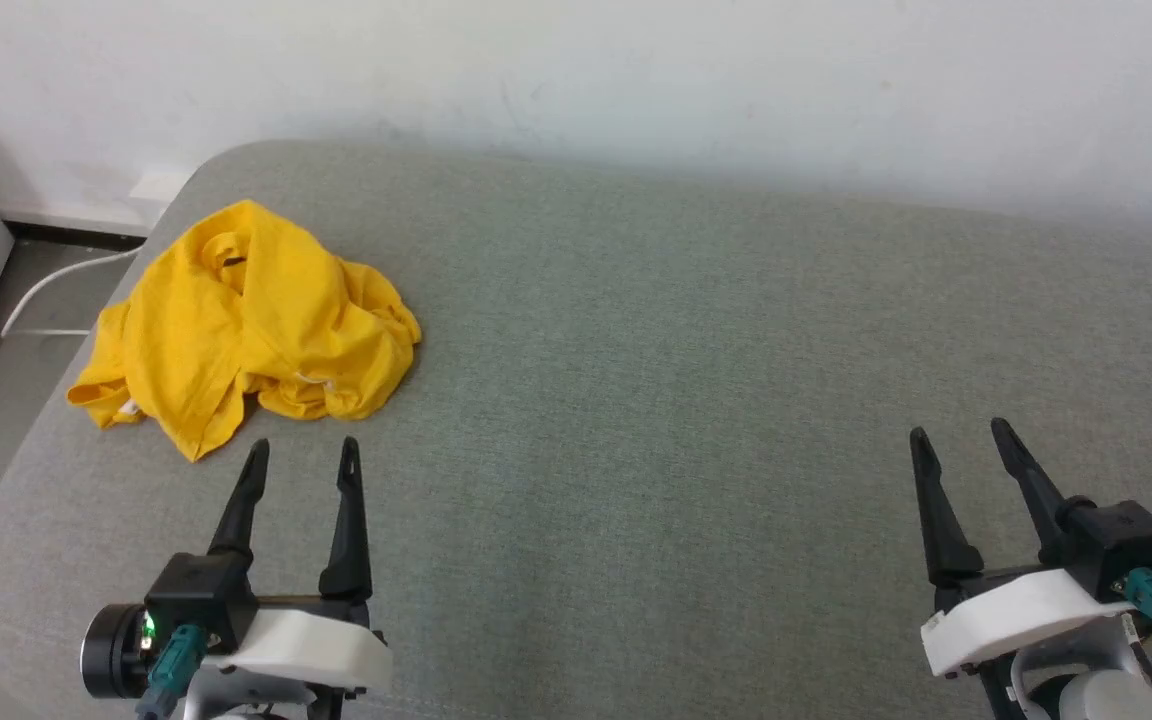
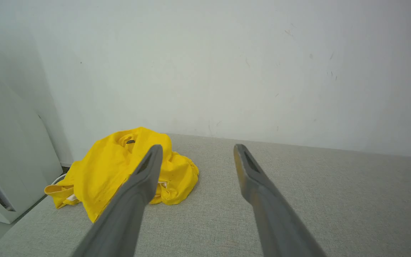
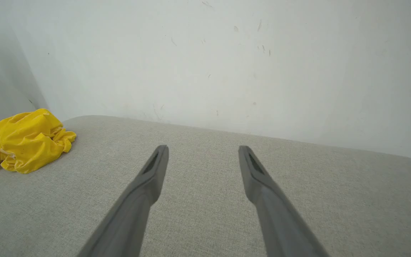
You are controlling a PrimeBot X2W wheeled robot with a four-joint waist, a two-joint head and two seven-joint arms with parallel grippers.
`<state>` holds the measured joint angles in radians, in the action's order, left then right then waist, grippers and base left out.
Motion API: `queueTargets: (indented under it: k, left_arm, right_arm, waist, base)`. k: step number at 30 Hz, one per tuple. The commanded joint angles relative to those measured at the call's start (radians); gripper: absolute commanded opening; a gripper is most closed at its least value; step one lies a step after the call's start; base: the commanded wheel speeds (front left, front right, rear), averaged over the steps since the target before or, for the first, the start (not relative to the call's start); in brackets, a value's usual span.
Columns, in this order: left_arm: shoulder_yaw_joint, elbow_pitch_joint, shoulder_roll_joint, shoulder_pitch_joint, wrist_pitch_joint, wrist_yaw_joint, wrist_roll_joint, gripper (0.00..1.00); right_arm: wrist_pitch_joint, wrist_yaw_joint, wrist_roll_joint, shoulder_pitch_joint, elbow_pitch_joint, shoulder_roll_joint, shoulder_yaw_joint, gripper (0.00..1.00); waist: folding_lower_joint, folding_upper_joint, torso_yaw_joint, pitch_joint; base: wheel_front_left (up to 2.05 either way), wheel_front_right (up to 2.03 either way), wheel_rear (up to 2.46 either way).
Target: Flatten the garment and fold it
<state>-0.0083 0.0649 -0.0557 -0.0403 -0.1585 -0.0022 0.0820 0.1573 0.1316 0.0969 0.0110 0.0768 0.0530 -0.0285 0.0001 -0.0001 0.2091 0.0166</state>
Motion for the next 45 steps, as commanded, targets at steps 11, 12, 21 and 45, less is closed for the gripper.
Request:
queueTargets:
  k: [11, 12, 21, 45]
  left_arm:
    - [-0.010, 0.014, 0.004, -0.021, -0.031, 0.010, 0.022, 1.00]
    - [-0.010, 0.014, 0.004, -0.023, -0.033, 0.010, 0.024, 1.00]
    - [-0.013, 0.023, 0.004, -0.033, -0.052, 0.012, 0.035, 1.00]
    - [-0.035, -0.020, -0.002, 0.054, -0.102, -0.019, 0.149, 1.00]
  right_arm:
    - [0.032, -0.001, 0.018, -0.008, 0.015, -0.002, 0.000, 1.00]
    - [0.034, -0.001, 0.019, -0.008, 0.016, -0.002, 0.000, 1.00]
    - [0.053, -0.001, 0.024, -0.008, 0.027, -0.002, 0.008, 1.00]
    - [0.103, -0.001, 0.026, -0.006, 0.040, -0.003, -0.010, 1.00]
  waist:
    - [-0.0001, 0.0001, 0.066, 0.001]
    - [-0.0001, 0.0001, 0.071, 0.002]
    - [-0.0001, 0.0001, 0.116, 0.008]
    - [-0.0001, 0.0001, 0.194, 0.043]
  base:
    - [0.00, 0.00, 0.00]
    - [0.00, 0.00, 0.00]
    - [0.00, 0.00, 0.00]
    - [0.00, 0.00, 0.00]
